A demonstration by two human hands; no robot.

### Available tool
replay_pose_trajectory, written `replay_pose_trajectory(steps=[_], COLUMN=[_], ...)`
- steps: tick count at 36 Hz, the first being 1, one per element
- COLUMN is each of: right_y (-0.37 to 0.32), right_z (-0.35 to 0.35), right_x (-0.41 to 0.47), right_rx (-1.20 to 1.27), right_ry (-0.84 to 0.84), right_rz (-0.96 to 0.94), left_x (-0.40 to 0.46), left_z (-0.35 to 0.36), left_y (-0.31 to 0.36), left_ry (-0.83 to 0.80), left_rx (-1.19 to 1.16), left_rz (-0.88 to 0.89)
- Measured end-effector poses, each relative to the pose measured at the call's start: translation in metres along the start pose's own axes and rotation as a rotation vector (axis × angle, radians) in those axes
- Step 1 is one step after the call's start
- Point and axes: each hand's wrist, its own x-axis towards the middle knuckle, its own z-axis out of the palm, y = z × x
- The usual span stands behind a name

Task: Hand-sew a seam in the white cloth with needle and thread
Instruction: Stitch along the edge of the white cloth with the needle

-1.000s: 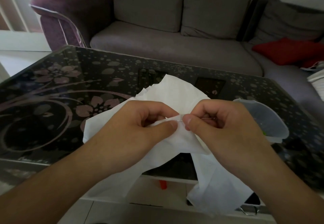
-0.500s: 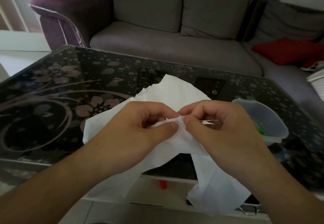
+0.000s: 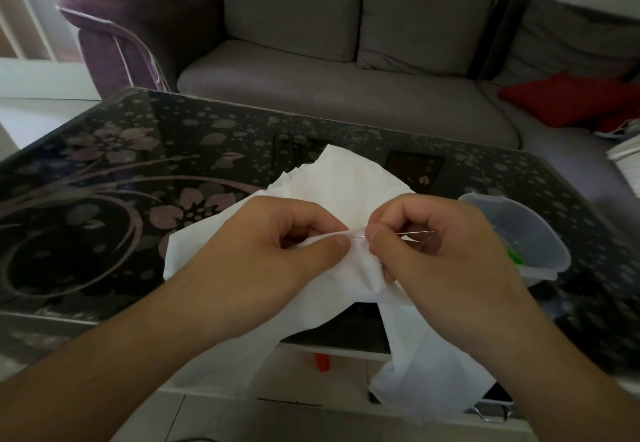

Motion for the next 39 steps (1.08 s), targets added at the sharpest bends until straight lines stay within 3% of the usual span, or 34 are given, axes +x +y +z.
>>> replay_pose_trajectory(steps=[39], right_y=[-0.0020], right_z=[0.0070], right_x=[-0.0014], right_rx=[0.022], right_ry=[0.011], right_rz=[-0.062], left_x=[-0.0022], left_z=[-0.0003], left_y=[0.0036], left_ry=[0.024], left_rx=[-0.037], left_rz=[0.000])
